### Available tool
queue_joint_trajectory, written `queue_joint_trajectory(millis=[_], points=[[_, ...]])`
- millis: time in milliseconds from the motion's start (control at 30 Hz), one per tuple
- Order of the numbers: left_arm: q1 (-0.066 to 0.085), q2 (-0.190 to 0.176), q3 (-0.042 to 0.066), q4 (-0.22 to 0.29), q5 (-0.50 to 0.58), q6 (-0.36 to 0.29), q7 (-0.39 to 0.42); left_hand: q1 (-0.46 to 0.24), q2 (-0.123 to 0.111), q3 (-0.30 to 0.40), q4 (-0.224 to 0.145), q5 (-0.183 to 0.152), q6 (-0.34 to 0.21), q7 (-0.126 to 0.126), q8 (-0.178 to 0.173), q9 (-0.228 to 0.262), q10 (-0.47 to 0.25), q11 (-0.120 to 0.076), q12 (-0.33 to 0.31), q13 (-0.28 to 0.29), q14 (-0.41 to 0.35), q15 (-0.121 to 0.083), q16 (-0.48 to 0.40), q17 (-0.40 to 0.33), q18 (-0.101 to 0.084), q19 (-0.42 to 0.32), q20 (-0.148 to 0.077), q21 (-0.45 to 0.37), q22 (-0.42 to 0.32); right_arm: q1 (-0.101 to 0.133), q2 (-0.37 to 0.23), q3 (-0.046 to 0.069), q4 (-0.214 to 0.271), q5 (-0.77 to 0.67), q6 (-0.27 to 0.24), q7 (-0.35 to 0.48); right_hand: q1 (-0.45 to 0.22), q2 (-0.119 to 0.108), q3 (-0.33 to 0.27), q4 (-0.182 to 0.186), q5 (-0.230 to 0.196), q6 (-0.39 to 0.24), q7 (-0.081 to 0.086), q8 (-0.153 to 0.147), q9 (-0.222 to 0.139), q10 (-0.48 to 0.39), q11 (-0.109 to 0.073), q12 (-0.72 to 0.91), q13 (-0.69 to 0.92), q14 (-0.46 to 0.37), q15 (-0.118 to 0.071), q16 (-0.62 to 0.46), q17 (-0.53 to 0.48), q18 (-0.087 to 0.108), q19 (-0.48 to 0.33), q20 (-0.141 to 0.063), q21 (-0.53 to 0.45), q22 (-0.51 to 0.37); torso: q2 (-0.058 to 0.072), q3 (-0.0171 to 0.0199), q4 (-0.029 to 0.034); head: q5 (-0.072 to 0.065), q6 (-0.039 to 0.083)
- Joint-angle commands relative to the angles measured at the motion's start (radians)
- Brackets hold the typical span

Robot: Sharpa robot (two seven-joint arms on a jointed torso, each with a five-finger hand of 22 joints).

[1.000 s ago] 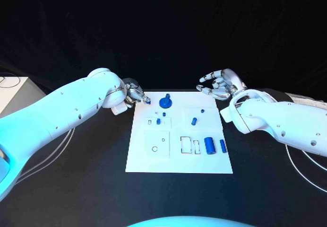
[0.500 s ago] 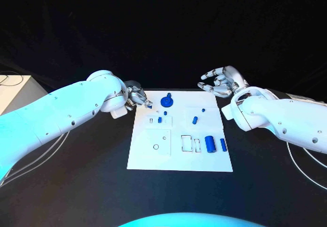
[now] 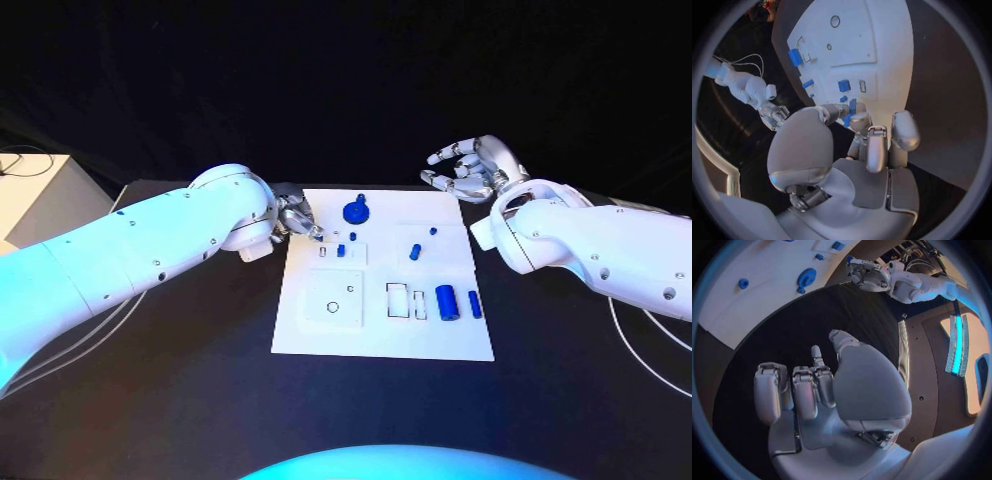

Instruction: Assemble the parts on the task board

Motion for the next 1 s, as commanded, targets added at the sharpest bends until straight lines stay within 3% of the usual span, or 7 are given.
queue_joint_trajectory(millis=[33,467,1000], points=[[-0.005,0.005,-0.004,0.005,-0.031,0.002,-0.003,-0.002,0.007,0.172,-0.176,0.003,0.034,-0.026,0.004,0.127,0.005,0.000,0.000,-0.001,0.105,-0.009,0.005,0.260,-0.018,0.007,0.001,0.003,0.001,-0.001,0.000,0.000,0.000,-0.005,0.012,0.006,-0.010,0.002,0.007,0.001,0.002,-0.007,-0.001,0.004,0.000,0.022,0.002,-0.001,0.189,0.104,0.002,0.004,0.263,-0.010,0.054,0.003,-0.004,0.136,0.002,0.0011,-0.0013,0.000,-0.004],[-0.022,0.019,-0.010,-0.015,-0.021,0.045,-0.006,-0.004,0.007,0.175,-0.180,0.003,0.034,-0.026,0.005,0.126,0.003,-0.001,-0.004,-0.006,0.104,-0.010,0.004,0.258,-0.018,0.008,0.000,0.004,0.002,-0.001,0.002,0.000,0.000,-0.006,0.014,0.005,-0.010,0.002,0.007,0.001,0.002,-0.007,-0.001,0.004,0.000,0.022,0.002,-0.001,0.189,0.104,0.002,0.004,0.263,-0.010,0.054,0.003,-0.004,0.136,0.003,0.0016,-0.0010,-0.002,-0.011],[-0.025,0.027,-0.011,-0.037,-0.019,0.068,-0.006,-0.005,0.007,0.177,-0.181,0.003,0.034,-0.026,0.005,0.126,0.002,-0.001,-0.005,-0.008,0.104,-0.010,0.004,0.258,-0.018,0.008,0.000,0.004,0.003,-0.002,0.003,0.000,0.000,-0.006,0.017,0.005,-0.010,0.002,0.007,0.001,0.002,-0.007,-0.001,0.004,0.000,0.022,0.002,-0.001,0.189,0.104,0.002,0.004,0.263,-0.010,0.054,0.003,-0.004,0.136,0.003,0.0018,0.0002,-0.006,-0.023]])
